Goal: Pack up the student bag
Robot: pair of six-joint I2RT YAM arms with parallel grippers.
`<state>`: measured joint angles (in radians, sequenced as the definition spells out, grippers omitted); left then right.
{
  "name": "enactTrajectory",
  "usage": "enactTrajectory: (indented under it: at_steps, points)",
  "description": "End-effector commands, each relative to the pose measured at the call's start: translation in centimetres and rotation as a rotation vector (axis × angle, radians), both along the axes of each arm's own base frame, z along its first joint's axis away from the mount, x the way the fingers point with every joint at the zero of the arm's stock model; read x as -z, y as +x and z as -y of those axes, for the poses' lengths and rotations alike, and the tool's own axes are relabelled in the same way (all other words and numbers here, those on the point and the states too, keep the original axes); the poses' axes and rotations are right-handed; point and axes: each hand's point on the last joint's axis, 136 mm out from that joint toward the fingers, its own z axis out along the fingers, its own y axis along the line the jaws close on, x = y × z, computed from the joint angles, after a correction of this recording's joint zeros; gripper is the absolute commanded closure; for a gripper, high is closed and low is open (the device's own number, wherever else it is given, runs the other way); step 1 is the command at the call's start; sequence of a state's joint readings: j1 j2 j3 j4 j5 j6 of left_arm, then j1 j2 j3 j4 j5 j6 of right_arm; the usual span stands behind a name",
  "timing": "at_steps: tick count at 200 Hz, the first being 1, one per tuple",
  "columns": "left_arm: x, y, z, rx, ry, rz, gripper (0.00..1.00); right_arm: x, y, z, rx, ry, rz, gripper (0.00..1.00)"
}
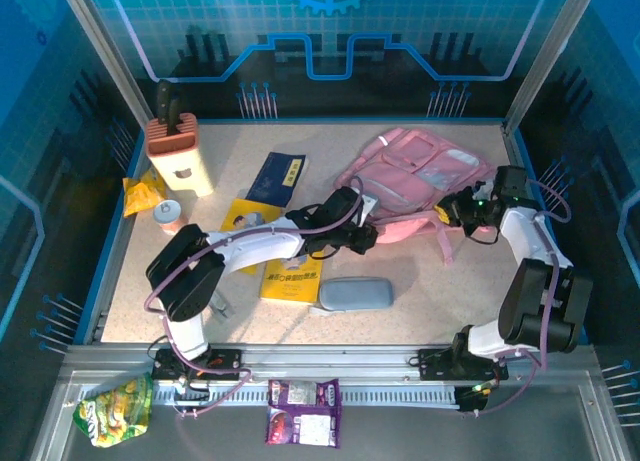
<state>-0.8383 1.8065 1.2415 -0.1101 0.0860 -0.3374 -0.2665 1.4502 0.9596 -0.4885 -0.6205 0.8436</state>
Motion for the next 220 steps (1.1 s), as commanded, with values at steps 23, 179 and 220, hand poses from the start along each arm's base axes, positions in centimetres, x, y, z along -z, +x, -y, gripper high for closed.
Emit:
enactTrajectory:
  at_steps: [23, 179, 220]
  points:
    - [-1.2, -0.3, 3.3, 0.057, -0.063, -0.082, 1.0, -2.2, 4.8, 4.1, 0.063, -0.13, 0.145, 0.66]
    - [-1.2, -1.0, 7.4, 0.053, -0.079, -0.089, 1.0, 2.2, -4.3, -6.2, 0.006, 0.056, -0.038, 0.06]
    - [-2.0, -1.8, 8.6, 0.078, -0.096, -0.078, 1.0, 3.8, -2.8, -6.7, 0.072, 0.041, -0.06, 0.13]
